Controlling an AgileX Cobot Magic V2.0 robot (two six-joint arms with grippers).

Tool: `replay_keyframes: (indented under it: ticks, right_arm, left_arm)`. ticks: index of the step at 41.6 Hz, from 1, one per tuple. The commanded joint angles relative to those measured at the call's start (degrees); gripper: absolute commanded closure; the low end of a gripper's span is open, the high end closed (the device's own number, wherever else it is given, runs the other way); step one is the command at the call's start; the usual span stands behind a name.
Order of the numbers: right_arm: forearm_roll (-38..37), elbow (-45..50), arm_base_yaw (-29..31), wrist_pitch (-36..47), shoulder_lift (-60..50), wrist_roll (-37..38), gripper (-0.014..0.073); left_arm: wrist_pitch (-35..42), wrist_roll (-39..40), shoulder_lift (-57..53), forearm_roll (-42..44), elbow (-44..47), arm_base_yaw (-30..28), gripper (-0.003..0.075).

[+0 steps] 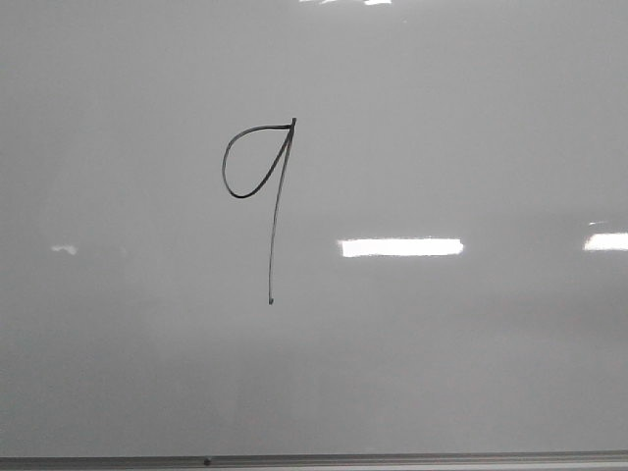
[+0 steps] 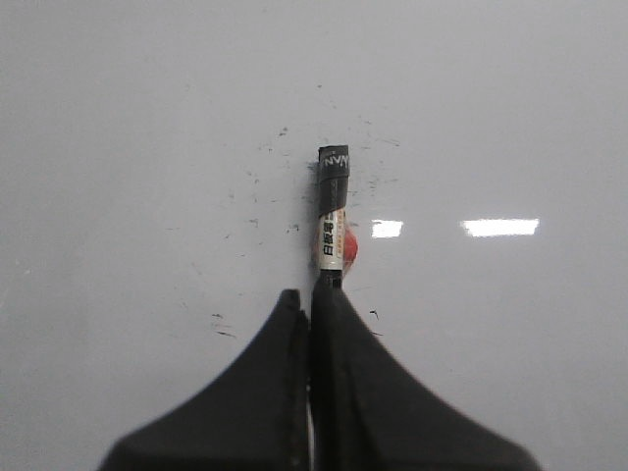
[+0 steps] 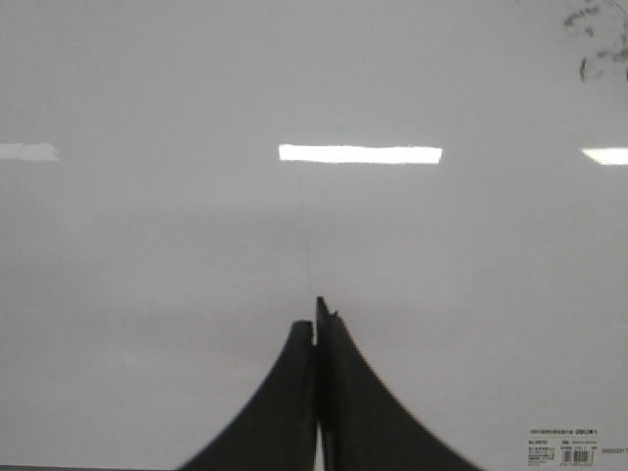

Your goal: Write number 9 on whiteboard

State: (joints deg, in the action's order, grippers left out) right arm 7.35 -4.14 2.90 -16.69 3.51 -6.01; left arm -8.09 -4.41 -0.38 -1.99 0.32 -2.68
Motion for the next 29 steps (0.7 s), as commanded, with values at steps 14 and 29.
replay_keyframes:
  ticks: [14, 29]
  right_arm:
    - [-3.24, 5.51, 0.41, 9.94, -5.15, 3.25, 0.0663]
    - [-3.24, 5.51, 0.41, 9.82, -5.15, 3.25, 0.0663]
  left_arm:
    - [4.92, 0.51, -0.98, -0.48, 0.27, 0.04, 0.0739]
    - [4.92, 0.51, -0.98, -0.48, 0.27, 0.04, 0.0739]
